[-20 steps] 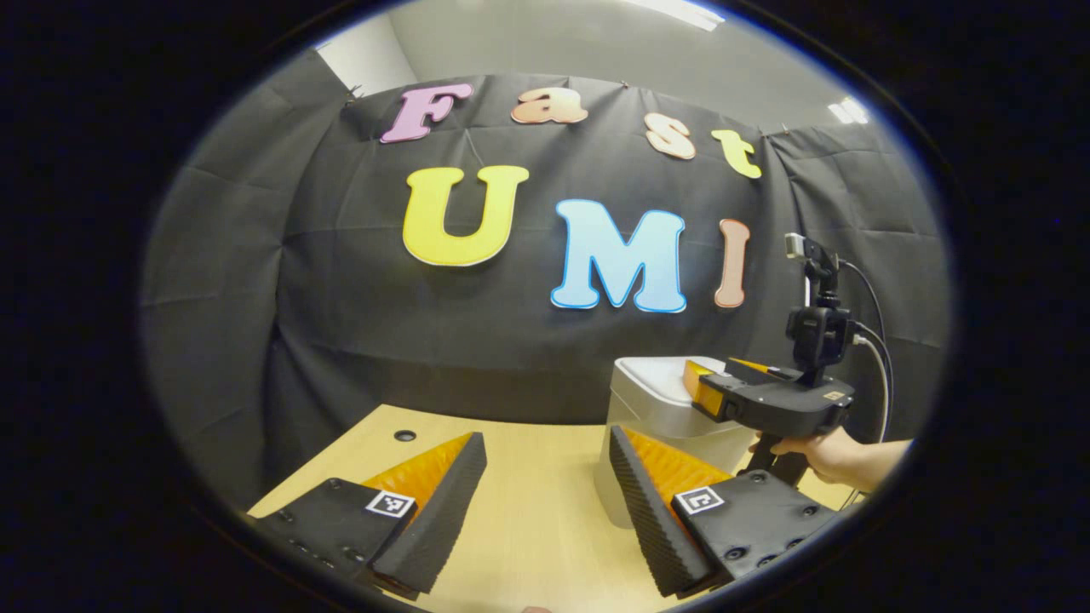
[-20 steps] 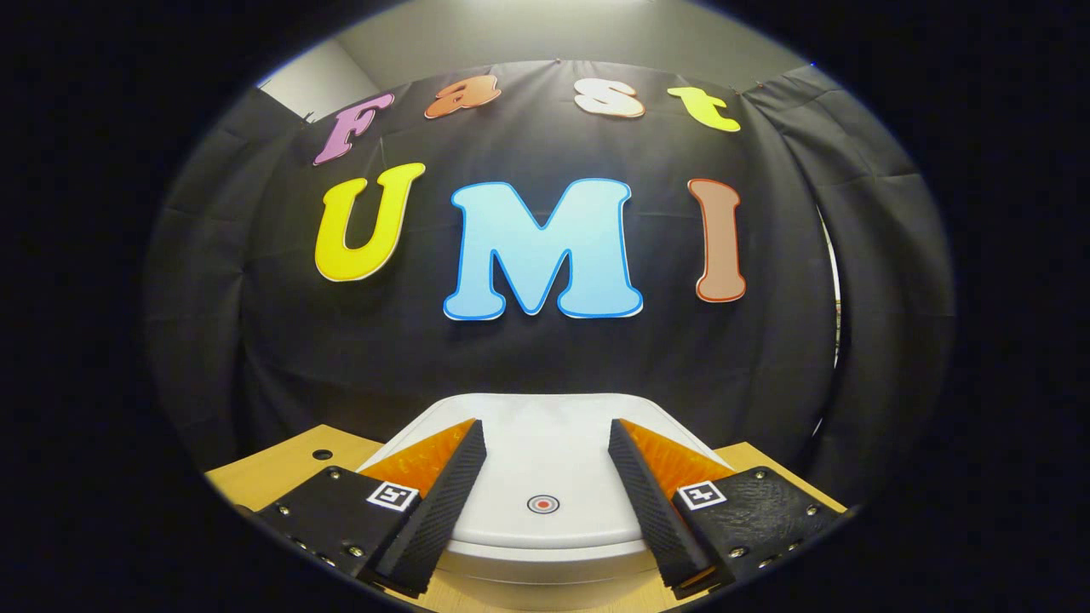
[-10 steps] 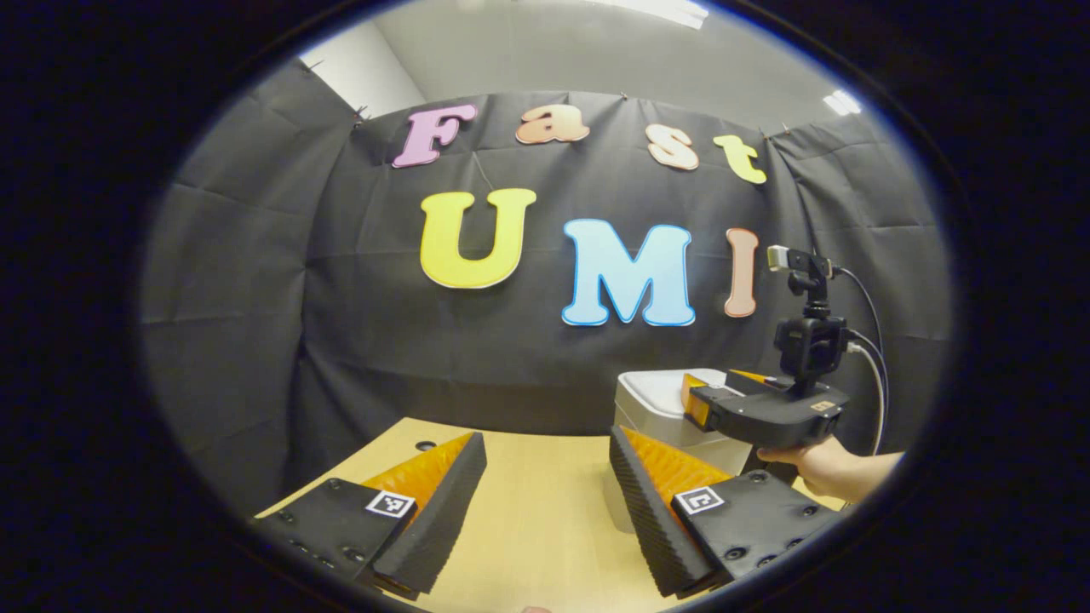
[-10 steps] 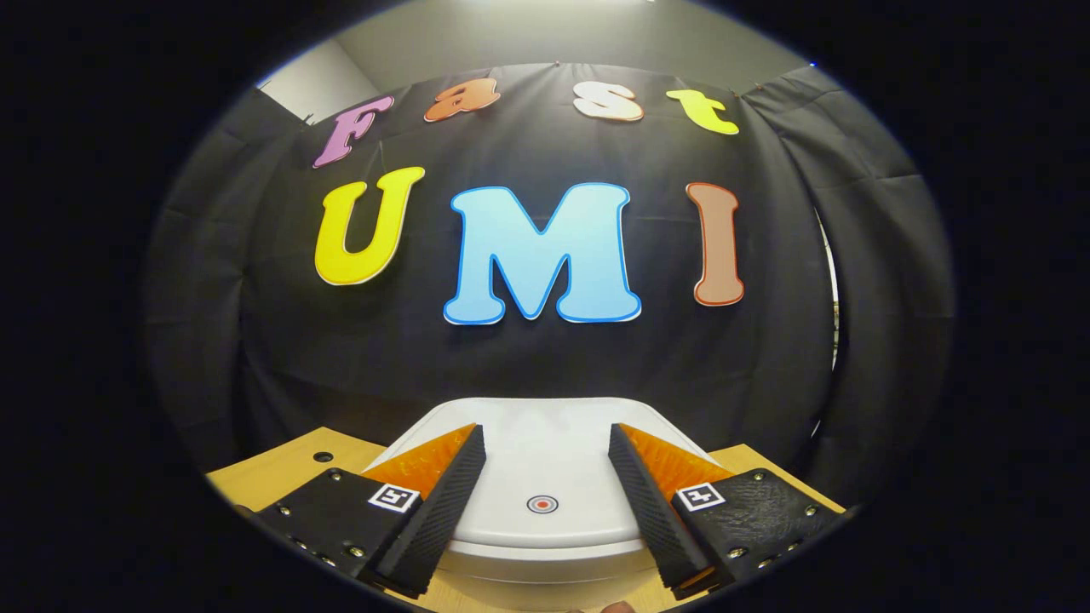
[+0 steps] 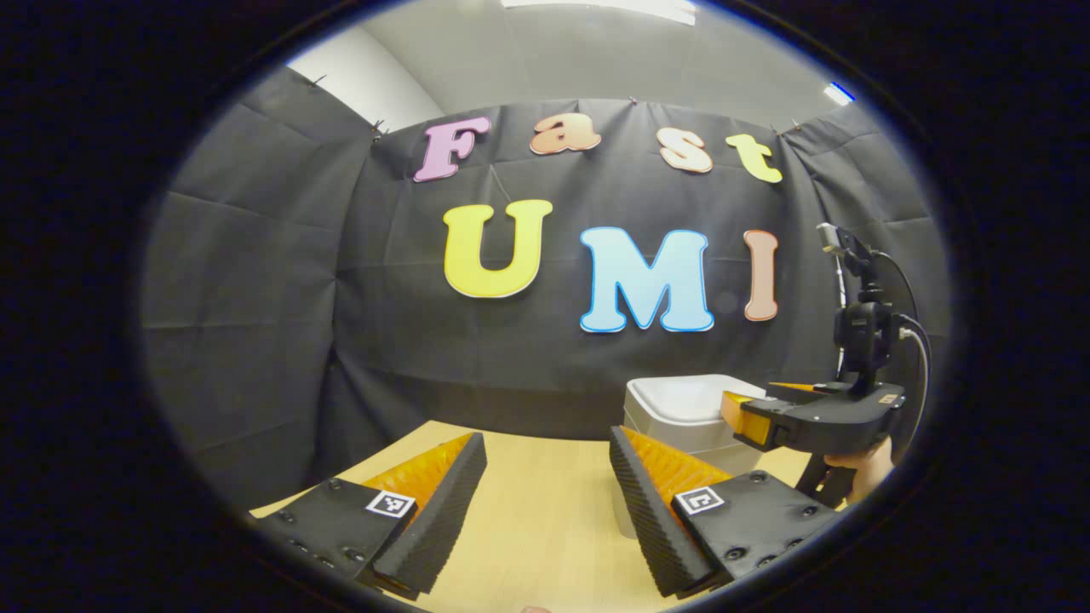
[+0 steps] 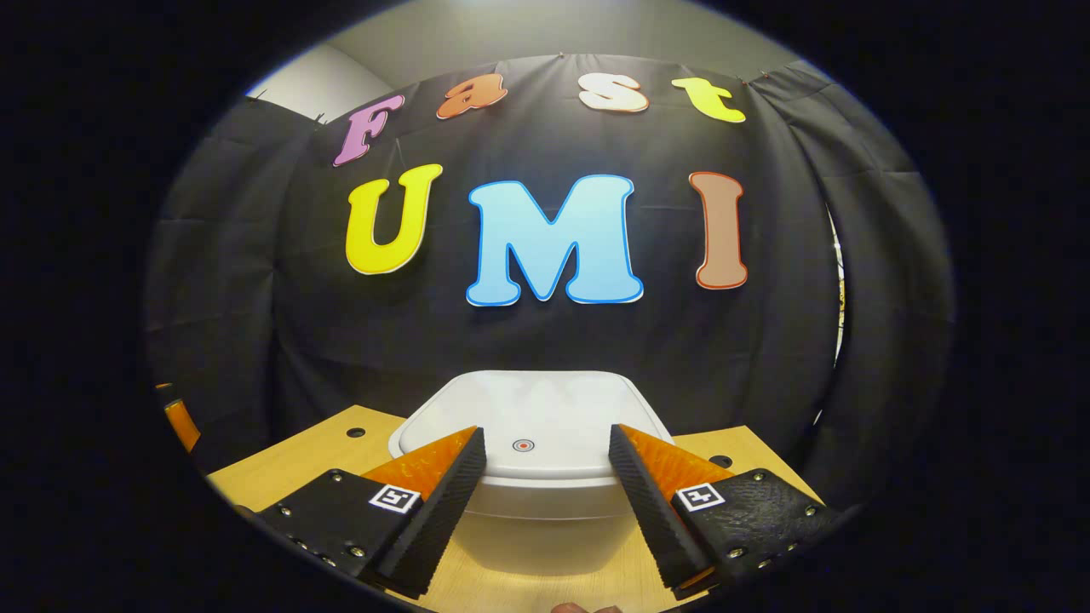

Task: Press the lid of the desktop garbage bin to open it, pick up the crumpled paper on the desktop and throw it into the bin, then pick up the pop can on the desktop and drop it into the bin, and finally close the garbage bin lid.

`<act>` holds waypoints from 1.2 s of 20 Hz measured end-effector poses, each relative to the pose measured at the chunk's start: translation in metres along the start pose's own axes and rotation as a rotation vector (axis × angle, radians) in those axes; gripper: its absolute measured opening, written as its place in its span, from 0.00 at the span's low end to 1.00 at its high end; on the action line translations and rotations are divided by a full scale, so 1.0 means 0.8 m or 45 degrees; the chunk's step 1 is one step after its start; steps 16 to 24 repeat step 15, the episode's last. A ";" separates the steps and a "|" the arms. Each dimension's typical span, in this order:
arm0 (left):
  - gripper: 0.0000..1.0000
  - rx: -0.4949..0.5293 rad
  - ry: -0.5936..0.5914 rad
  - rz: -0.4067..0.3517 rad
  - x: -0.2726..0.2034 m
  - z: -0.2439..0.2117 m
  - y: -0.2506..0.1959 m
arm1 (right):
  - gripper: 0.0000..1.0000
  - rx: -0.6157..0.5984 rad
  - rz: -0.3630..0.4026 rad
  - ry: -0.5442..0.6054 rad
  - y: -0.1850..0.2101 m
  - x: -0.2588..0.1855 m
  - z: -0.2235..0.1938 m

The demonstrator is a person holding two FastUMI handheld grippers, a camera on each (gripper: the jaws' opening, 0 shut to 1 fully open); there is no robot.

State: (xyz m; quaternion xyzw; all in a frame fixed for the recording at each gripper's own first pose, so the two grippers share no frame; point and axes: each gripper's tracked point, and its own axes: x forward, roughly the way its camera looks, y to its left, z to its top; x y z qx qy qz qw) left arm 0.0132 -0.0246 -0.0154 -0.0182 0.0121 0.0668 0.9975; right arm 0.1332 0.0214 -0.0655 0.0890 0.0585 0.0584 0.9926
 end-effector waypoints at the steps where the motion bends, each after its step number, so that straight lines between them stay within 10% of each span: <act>1: 0.95 0.009 -0.004 -0.011 0.000 0.001 -0.003 | 0.94 -0.002 -0.007 -0.010 -0.003 -0.009 0.002; 24: 0.95 -0.029 -0.052 -0.095 0.017 -0.006 0.000 | 0.93 -0.063 -0.132 -0.123 -0.012 -0.140 0.025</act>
